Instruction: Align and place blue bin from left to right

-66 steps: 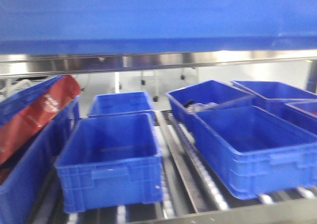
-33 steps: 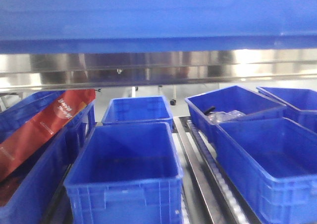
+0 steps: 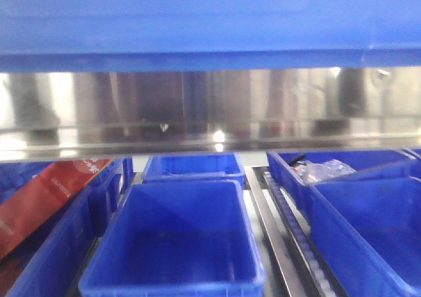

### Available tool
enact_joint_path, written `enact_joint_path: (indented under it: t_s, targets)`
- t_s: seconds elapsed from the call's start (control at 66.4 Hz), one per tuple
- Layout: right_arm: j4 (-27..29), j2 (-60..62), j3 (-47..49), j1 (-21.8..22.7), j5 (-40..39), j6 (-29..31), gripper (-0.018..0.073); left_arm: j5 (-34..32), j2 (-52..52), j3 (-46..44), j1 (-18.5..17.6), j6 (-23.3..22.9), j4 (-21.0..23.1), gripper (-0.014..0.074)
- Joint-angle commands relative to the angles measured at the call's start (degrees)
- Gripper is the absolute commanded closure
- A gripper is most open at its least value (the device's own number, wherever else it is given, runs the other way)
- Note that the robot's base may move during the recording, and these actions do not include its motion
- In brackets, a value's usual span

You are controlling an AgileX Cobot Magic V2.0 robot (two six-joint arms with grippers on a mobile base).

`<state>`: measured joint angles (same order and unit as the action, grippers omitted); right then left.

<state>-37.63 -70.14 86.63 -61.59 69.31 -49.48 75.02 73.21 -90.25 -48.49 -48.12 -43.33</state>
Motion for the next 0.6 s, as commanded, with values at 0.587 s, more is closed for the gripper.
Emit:
enact_joint_path:
  t_s: [0.587]
  targets:
    - [-0.09, 0.17, 0.5, -0.86, -17.54, 0.19, 0.0639, -5.96, -0.26, -0.98, -0.79, -0.12, -0.9, 0.0707]
